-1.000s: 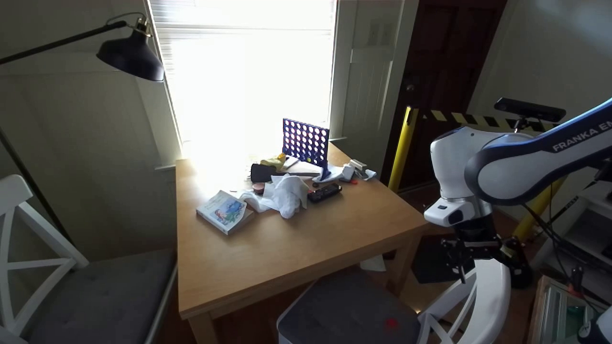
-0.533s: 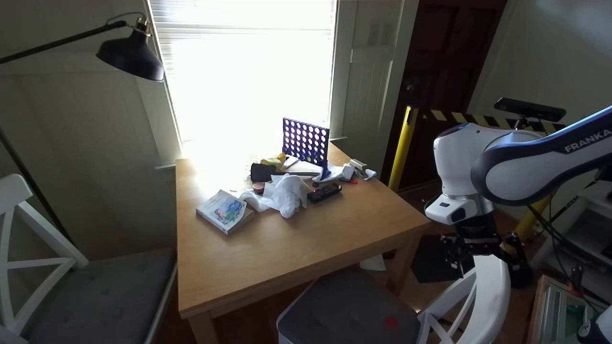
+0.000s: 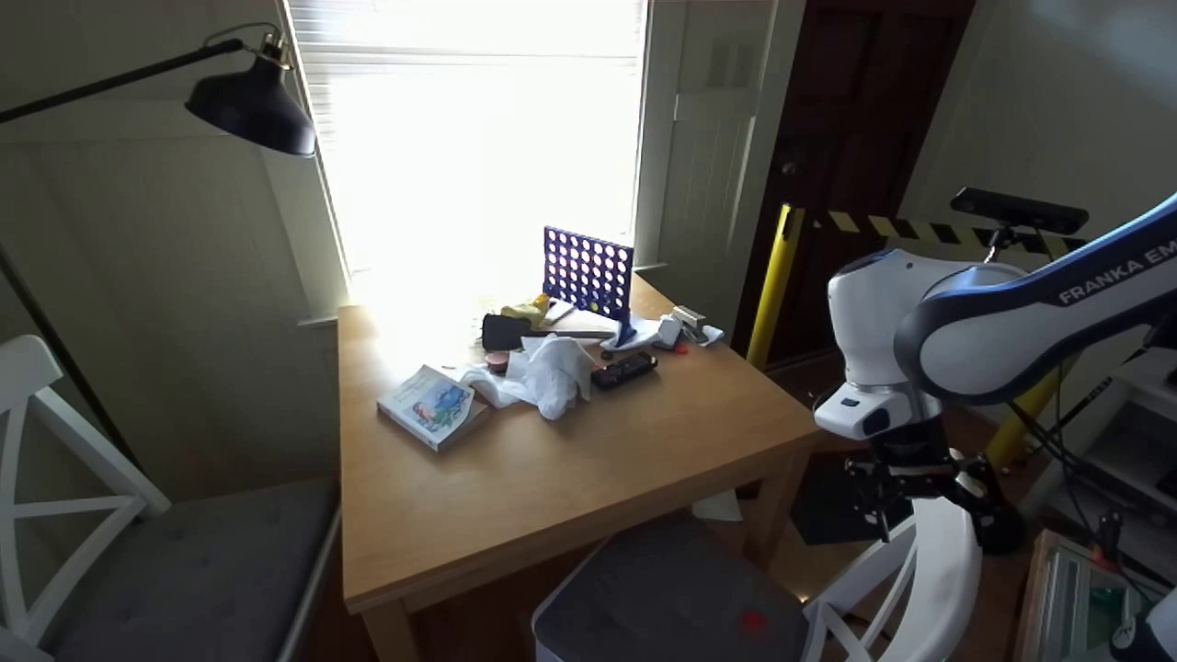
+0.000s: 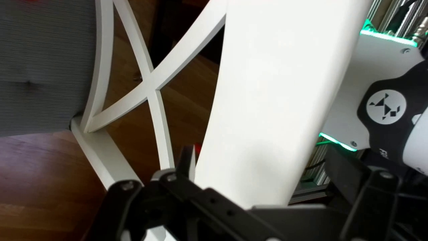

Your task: Push the chair on the right underneath the table.

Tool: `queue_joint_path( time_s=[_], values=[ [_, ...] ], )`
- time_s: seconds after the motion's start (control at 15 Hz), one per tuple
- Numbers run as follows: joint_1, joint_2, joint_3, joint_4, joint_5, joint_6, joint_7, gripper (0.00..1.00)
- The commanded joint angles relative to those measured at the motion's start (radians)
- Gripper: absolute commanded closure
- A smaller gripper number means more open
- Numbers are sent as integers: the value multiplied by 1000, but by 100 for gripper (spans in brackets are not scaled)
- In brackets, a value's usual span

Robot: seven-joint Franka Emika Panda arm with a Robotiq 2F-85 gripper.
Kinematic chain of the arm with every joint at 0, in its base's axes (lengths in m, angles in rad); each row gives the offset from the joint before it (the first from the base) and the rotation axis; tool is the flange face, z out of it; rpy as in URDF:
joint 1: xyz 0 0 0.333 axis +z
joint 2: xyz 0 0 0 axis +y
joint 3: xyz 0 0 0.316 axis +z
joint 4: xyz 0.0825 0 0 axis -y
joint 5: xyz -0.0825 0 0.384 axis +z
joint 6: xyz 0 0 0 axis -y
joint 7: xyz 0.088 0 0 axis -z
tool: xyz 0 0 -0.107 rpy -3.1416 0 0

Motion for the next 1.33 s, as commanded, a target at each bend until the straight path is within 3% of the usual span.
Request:
queue_joint_path(
  time_s=[0.0, 0.67, 0.73, 0.87, 1.07, 1.27],
  values=[
    [-2, 49, -8, 1, -11, -22, -36, 0],
    [-18, 190, 1, 1, 0, 93, -98, 1],
    [-19, 193, 3, 1, 1, 96, -101, 26],
    [-20, 190, 4, 1, 0, 98, -103, 27],
    [-18, 167, 8, -6, 0, 107, -100, 46],
    [-8, 141, 17, -10, 7, 134, -92, 52]
  ],
)
